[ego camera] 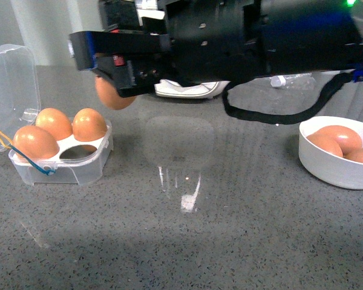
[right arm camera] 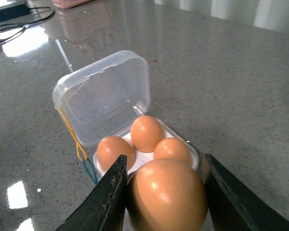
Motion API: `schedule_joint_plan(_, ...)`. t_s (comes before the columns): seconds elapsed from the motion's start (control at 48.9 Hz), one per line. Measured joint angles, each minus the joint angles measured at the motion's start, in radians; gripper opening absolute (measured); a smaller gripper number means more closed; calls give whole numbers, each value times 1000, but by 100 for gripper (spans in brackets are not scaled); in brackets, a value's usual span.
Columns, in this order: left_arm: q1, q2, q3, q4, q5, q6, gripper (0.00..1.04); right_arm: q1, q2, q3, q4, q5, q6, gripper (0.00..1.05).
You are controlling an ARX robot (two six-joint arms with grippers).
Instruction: Put egg into box
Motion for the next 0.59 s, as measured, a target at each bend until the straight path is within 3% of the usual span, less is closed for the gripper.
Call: schedule_joint_plan(0.594,0,0,0,0,0,0,98,84,176,212,-118,-45,-24,39)
